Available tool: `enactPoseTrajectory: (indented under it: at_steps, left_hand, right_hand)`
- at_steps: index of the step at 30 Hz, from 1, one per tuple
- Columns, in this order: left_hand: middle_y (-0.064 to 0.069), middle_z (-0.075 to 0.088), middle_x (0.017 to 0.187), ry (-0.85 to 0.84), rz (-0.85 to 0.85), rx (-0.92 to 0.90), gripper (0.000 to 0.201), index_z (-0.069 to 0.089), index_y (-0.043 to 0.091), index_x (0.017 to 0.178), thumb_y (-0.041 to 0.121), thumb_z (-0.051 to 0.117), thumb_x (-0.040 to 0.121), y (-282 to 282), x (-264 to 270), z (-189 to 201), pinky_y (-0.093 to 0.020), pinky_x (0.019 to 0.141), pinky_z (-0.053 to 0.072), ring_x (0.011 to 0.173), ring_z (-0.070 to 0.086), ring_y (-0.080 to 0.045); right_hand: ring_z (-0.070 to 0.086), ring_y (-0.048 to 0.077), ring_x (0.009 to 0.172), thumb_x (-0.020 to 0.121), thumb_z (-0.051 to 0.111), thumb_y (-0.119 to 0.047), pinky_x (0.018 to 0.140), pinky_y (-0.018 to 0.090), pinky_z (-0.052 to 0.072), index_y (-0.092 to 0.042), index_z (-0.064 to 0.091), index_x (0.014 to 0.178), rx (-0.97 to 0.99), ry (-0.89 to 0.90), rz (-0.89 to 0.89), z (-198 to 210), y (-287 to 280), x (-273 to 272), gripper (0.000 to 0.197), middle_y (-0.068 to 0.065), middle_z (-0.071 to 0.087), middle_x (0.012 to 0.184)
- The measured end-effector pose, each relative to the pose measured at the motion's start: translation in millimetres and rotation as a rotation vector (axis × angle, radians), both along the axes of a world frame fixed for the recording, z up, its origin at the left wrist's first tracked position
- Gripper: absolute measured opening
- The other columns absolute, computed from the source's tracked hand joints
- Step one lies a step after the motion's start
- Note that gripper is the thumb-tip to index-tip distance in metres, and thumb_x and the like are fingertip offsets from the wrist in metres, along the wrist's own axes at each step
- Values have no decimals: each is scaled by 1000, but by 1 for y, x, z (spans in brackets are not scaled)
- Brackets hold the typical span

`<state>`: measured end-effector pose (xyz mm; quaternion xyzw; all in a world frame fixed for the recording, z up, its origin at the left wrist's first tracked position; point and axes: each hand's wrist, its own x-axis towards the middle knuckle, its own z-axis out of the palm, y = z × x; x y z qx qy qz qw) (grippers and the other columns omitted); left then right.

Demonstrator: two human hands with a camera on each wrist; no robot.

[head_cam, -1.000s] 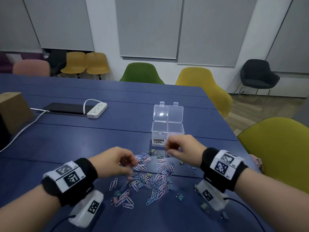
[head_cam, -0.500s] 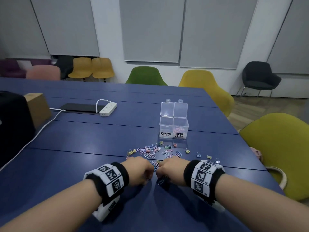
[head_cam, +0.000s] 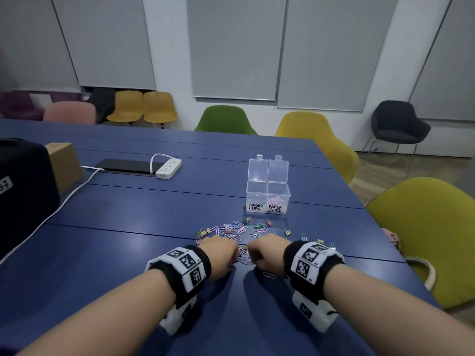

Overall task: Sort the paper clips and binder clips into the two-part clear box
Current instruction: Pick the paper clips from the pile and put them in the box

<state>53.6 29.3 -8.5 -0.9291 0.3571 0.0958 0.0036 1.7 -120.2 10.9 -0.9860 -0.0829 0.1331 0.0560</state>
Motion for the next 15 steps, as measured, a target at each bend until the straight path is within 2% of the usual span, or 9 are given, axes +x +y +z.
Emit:
enactPoseTrajectory:
  at_steps: [2,4,5,7,9,12,14,15]
  left_hand:
    - [3,61,91,110,116,-239,21,54,26,92,8,46,89,9,11,5,-27,79,46,89,57,-19]
    - [2,56,78,259,281,-577,20,54,21,84,5,46,92,20,22,11,-26,69,47,71,53,-16]
    - [-2,54,74,398,392,-807,22,55,16,81,1,44,94,26,25,14,-27,64,48,66,51,-17]
    - [-10,47,72,779,617,-1269,25,53,5,81,-8,38,96,33,25,21,-25,52,53,63,48,-18]
    - [-11,43,73,1048,772,-1541,23,51,1,83,-9,35,96,41,27,24,-21,46,54,63,45,-18]
    - [-10,44,71,1210,851,-1600,19,52,2,81,-2,39,94,50,29,22,-21,44,50,59,42,-16]
    - [-7,48,67,1172,815,-1462,17,53,6,76,5,45,91,51,26,18,-21,43,44,54,39,-14]
    - [-5,48,65,1092,766,-1359,14,53,8,75,9,51,89,50,24,15,-20,42,39,52,37,-13]
  right_hand:
    - [55,17,78,85,56,-7,68,20,42,-19,59,85,191,-65,-84,0,-10,-1,12,1,62,84]
    - [50,11,65,83,62,-6,60,17,42,-21,52,73,478,-69,-193,-2,-21,-4,21,-5,55,71]
    - [51,10,62,83,64,-4,57,17,43,-21,52,71,661,-55,-253,-4,-25,-6,24,-5,55,68]
    - [52,8,53,85,63,0,48,19,39,-17,53,73,1089,-20,-407,-9,-30,-12,23,-4,57,62]
    - [51,7,48,86,59,3,47,21,36,-15,54,77,1528,56,-537,-13,-31,-18,21,-3,56,60]
    - [53,12,56,80,60,-2,54,25,43,-11,63,92,1881,130,-596,-14,-31,-26,16,1,56,66]
    - [57,14,60,71,66,-5,56,27,50,-8,65,95,2028,155,-601,-18,-31,-28,24,4,59,72]
    - [59,16,61,65,73,-7,57,28,52,-7,65,94,2090,167,-596,-20,-30,-28,29,5,59,73]
